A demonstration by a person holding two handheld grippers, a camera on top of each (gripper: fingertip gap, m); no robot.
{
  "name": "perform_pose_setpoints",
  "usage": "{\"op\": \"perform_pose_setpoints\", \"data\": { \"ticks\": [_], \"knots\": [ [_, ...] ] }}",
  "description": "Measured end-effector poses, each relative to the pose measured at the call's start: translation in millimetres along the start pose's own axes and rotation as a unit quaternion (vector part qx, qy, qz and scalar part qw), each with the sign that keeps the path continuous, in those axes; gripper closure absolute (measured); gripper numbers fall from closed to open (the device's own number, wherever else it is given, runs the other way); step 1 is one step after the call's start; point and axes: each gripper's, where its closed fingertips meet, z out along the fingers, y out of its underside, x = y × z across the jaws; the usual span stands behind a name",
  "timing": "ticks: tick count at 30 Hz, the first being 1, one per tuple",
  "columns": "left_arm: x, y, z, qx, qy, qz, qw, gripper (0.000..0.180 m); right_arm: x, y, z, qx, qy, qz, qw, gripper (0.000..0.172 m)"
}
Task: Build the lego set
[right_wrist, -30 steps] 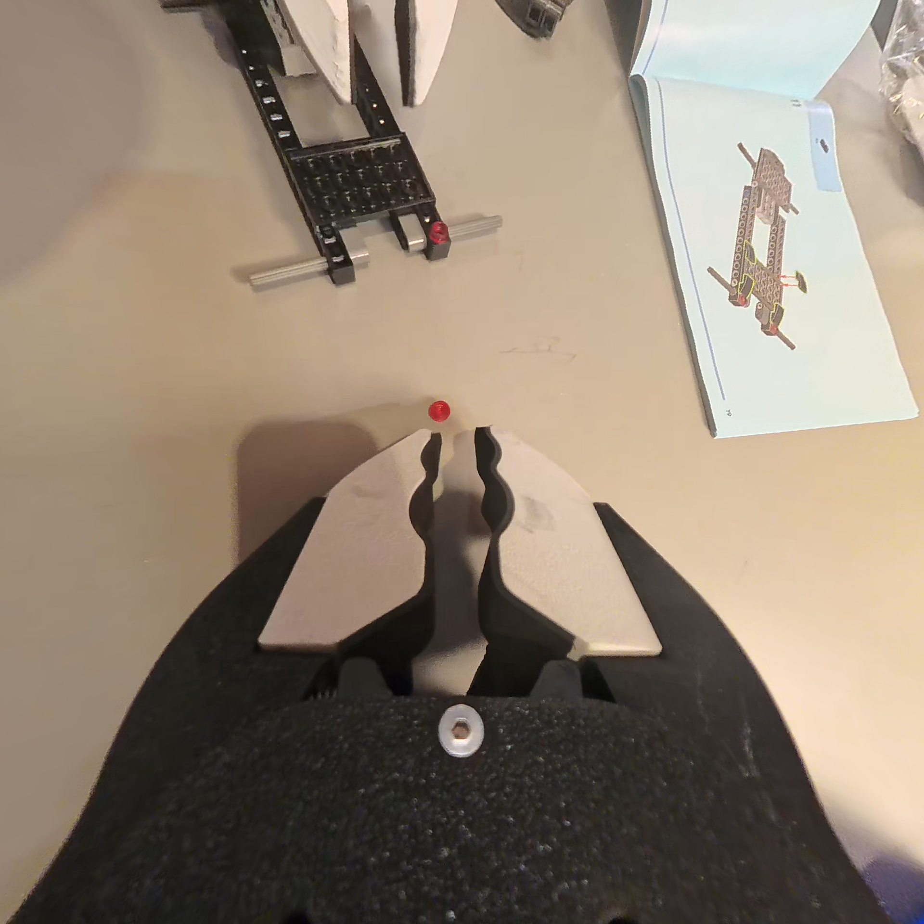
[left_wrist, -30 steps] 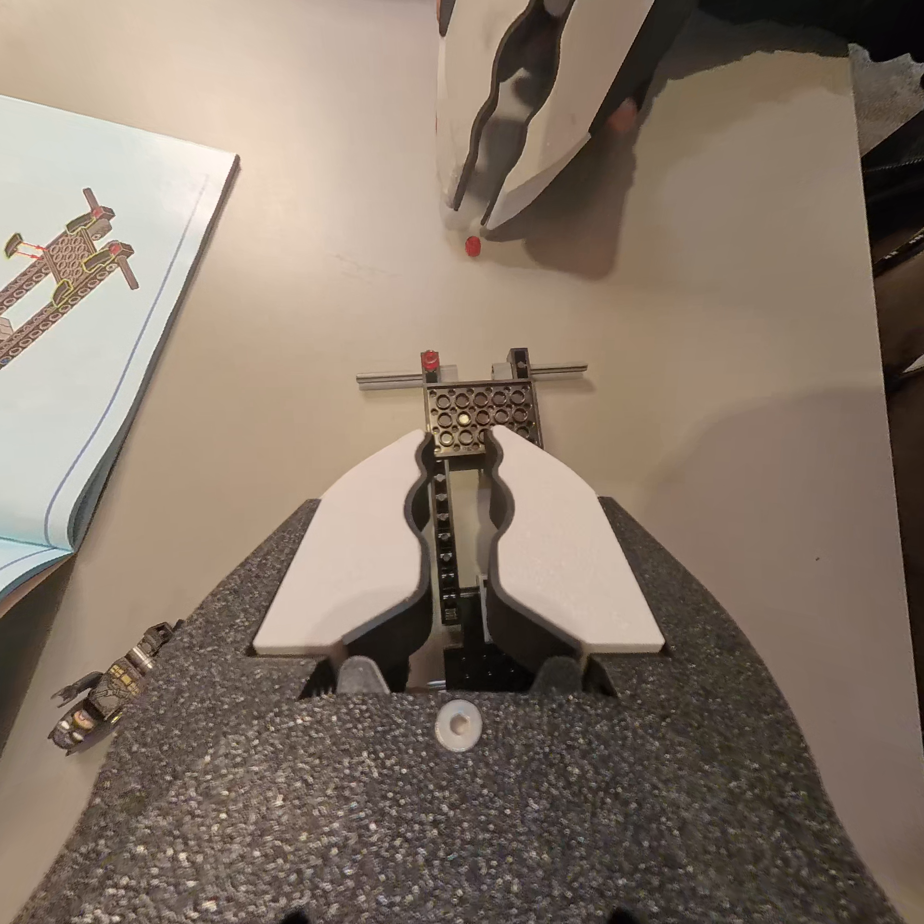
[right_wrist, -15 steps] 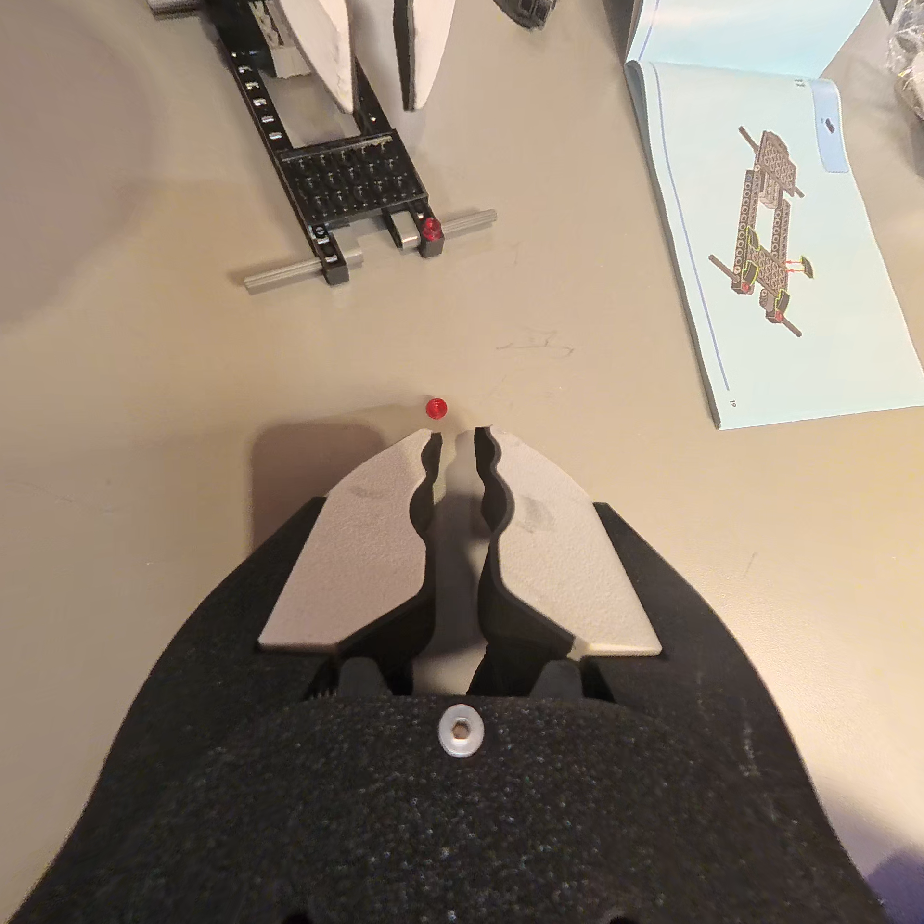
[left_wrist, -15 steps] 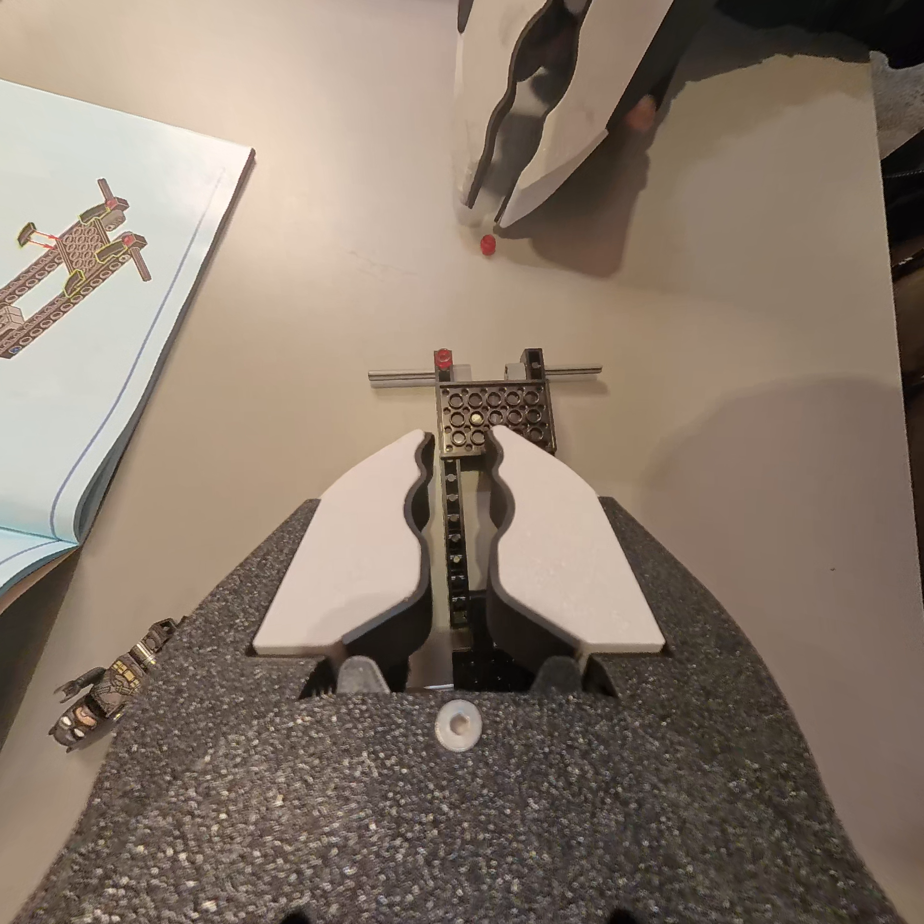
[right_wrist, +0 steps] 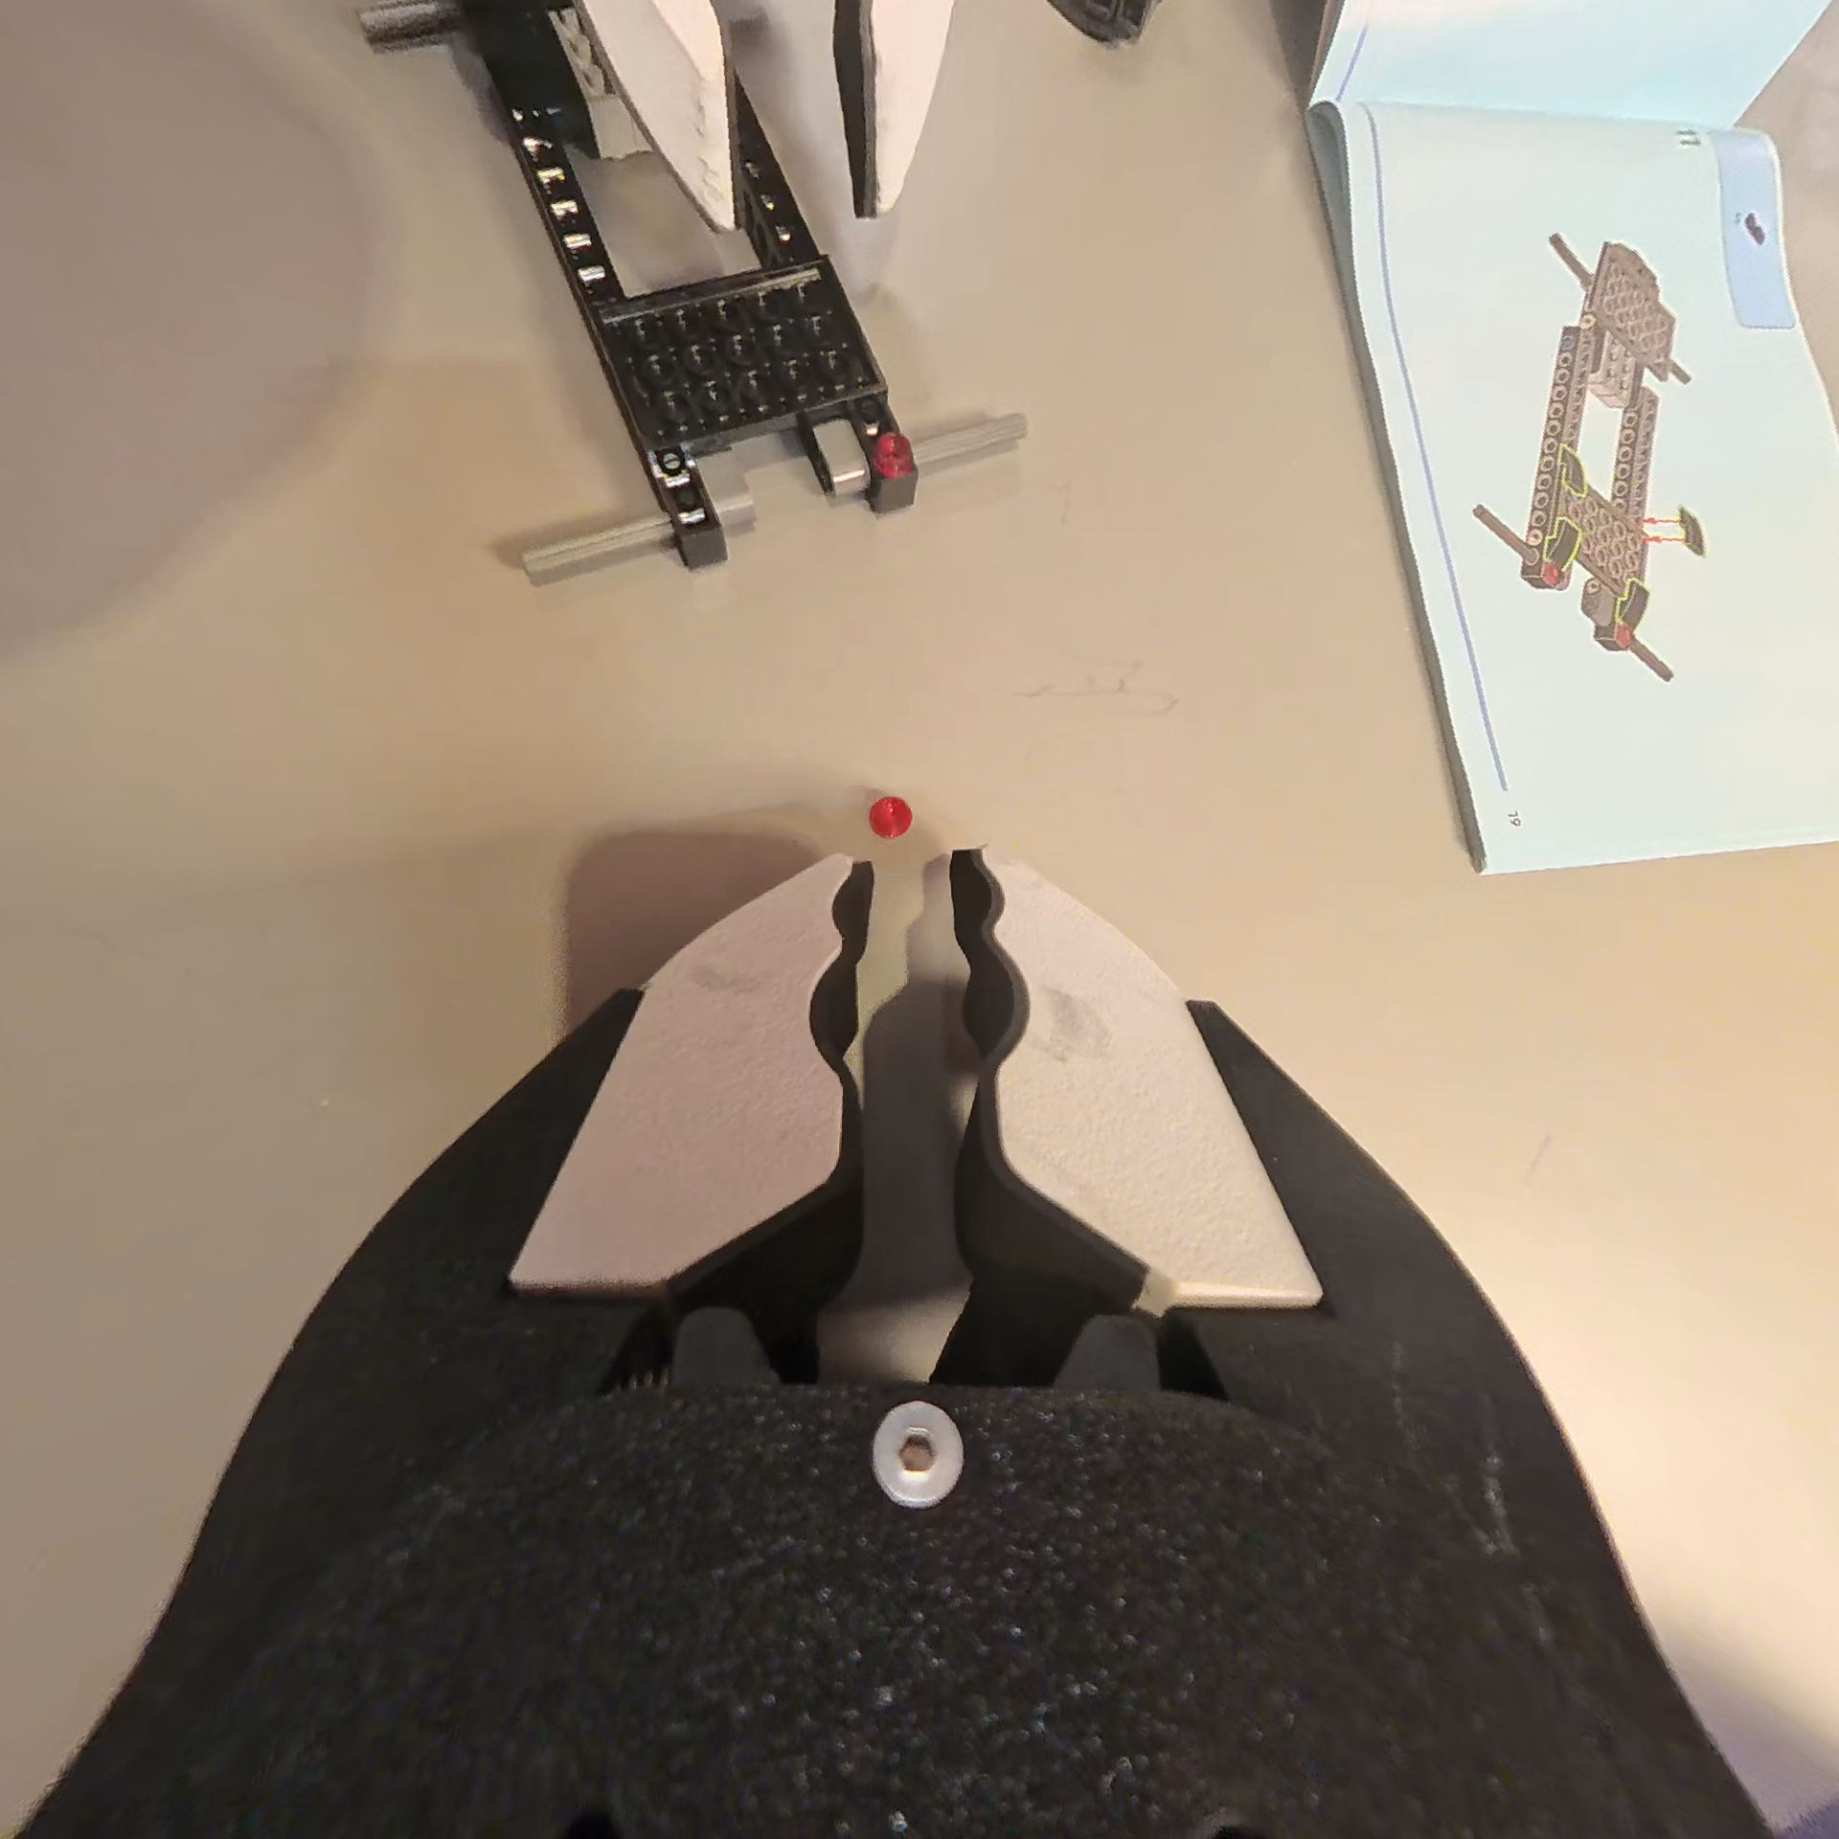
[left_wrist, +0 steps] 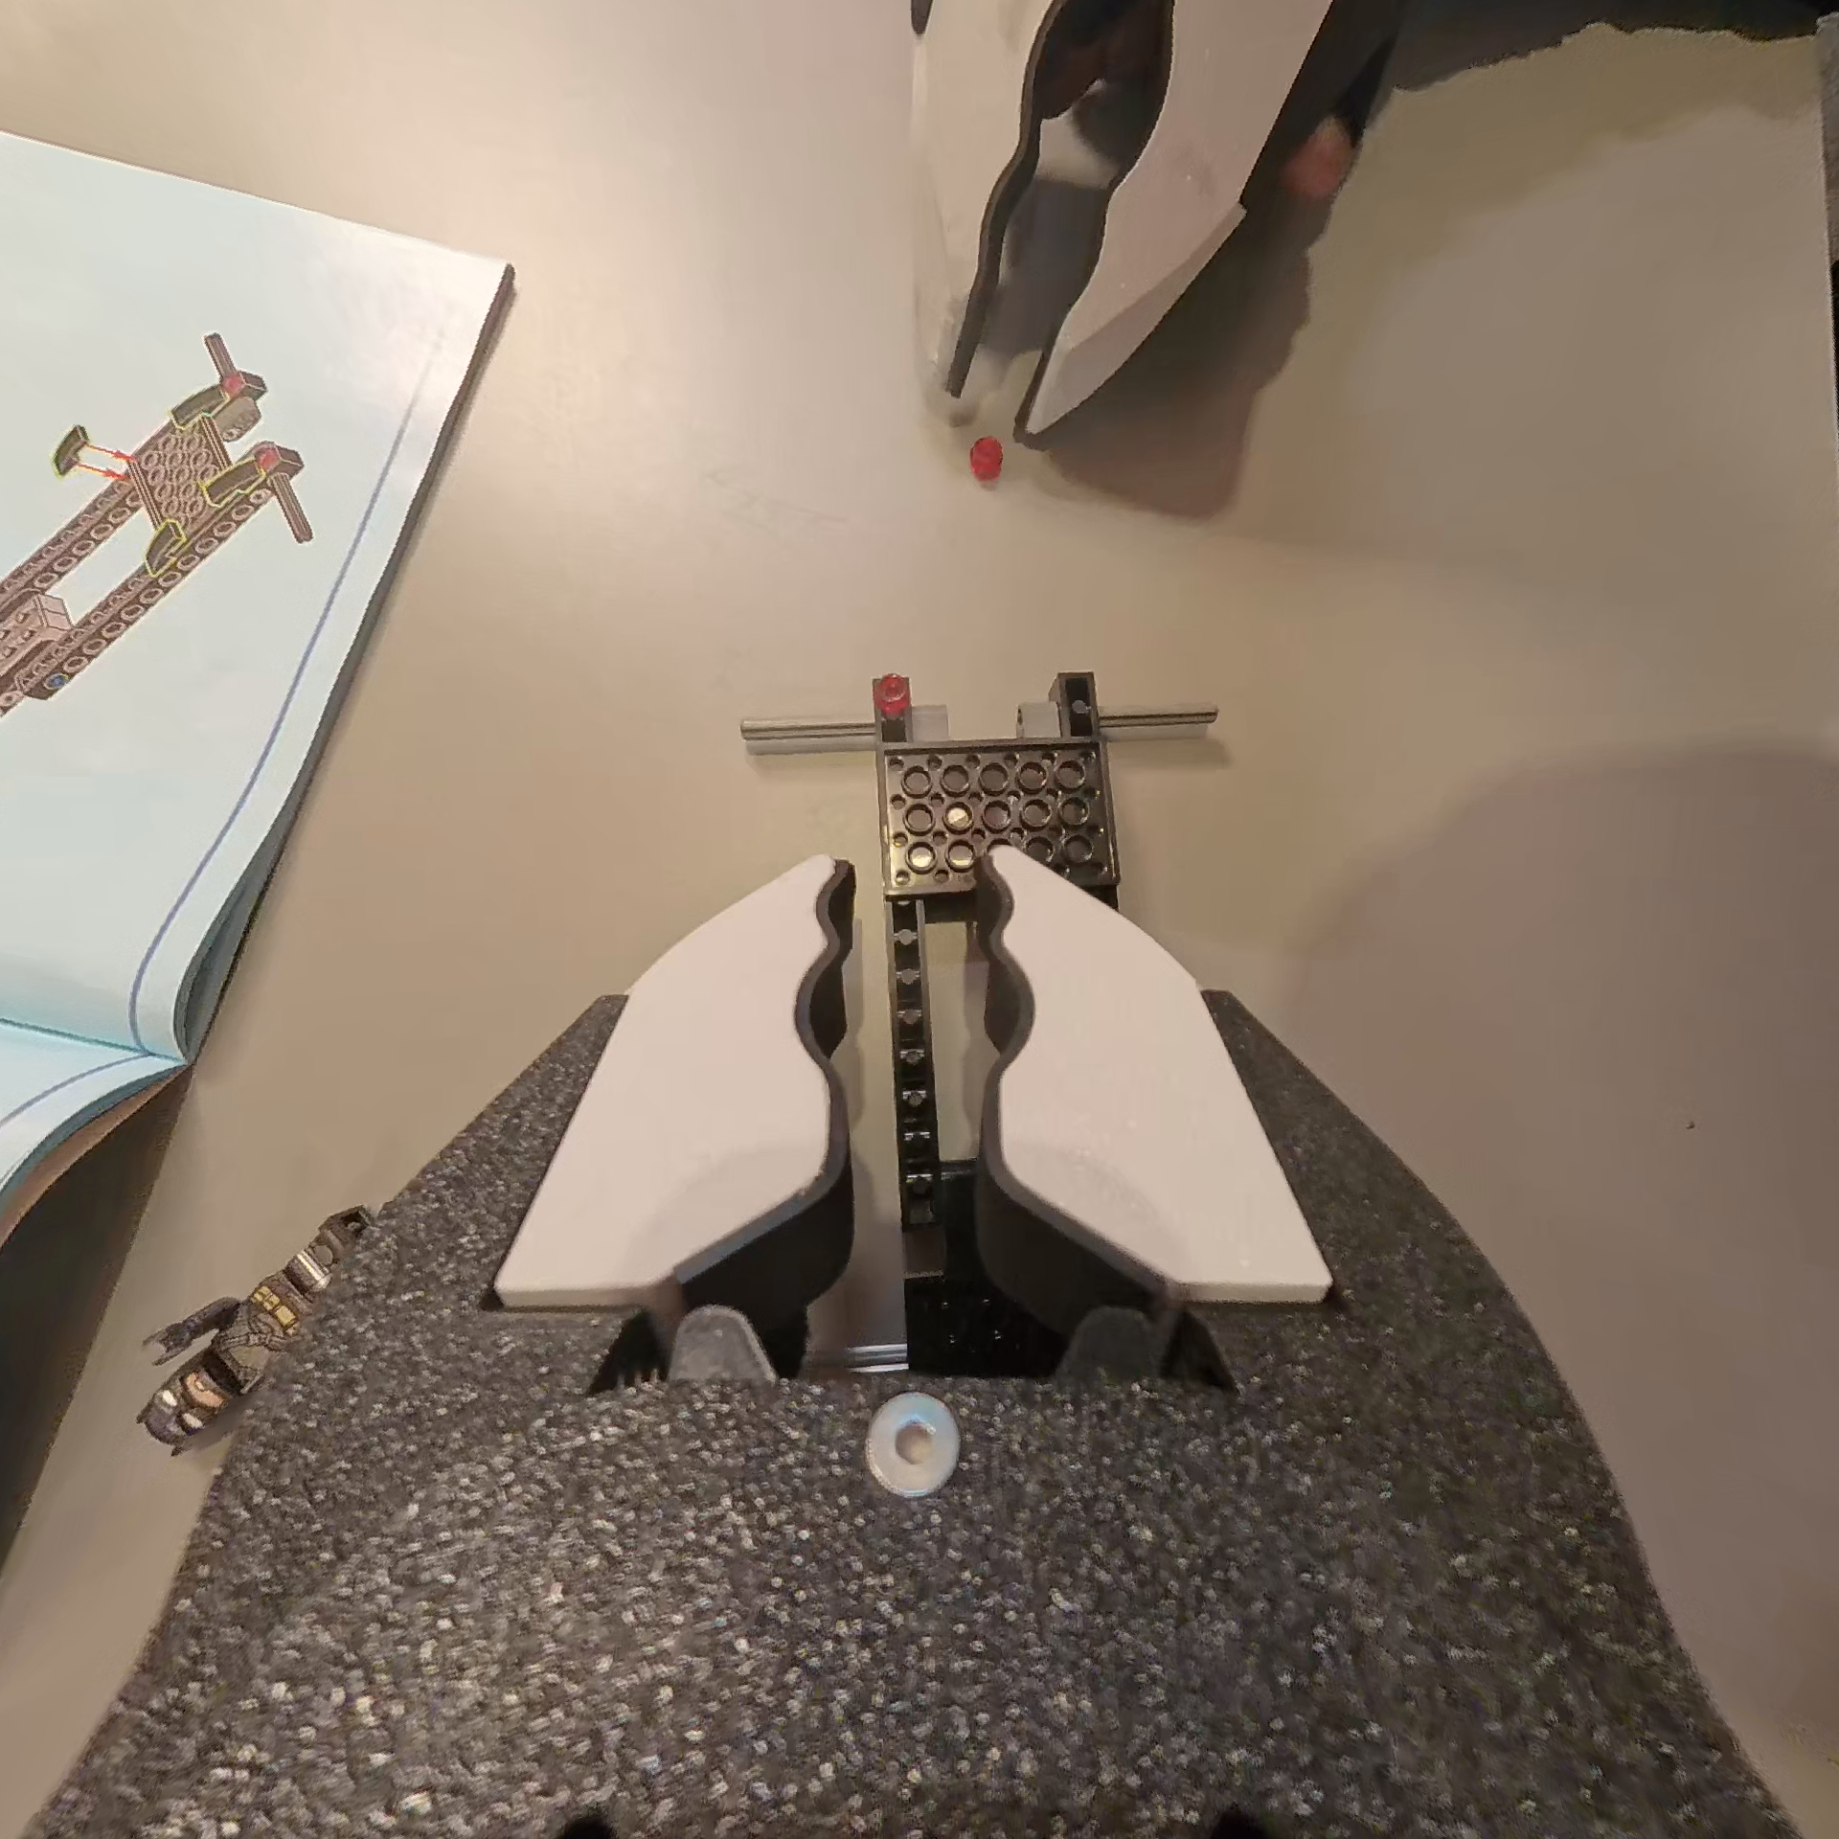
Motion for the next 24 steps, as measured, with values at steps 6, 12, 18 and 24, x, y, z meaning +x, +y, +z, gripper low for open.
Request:
{"op": "perform_pose_setpoints", "data": {
  "ticks": [6, 12, 18, 24],
  "knots": [
    [1, 4, 2, -0.014, 0.004, -0.002, 1.000, 0.157, -3, -3, 3, 0.001, -0.022, -0.002, 1.000, 0.155],
    [3, 13, 2, -0.036, 0.010, -0.004, 0.999, 0.156, -3, -7, 8, 0.000, -0.026, -0.002, 1.000, 0.157],
    [-1, 12, 1, -0.035, 0.001, -0.005, 0.999, 0.156, -2, -7, 8, -0.002, -0.026, 0.002, 1.000, 0.166],
    [-5, 12, 1, -0.031, -0.006, -0.011, 0.999, 0.156, 1, -17, 2, 0.036, -0.051, 0.062, 0.996, 0.166]
  ]
}}
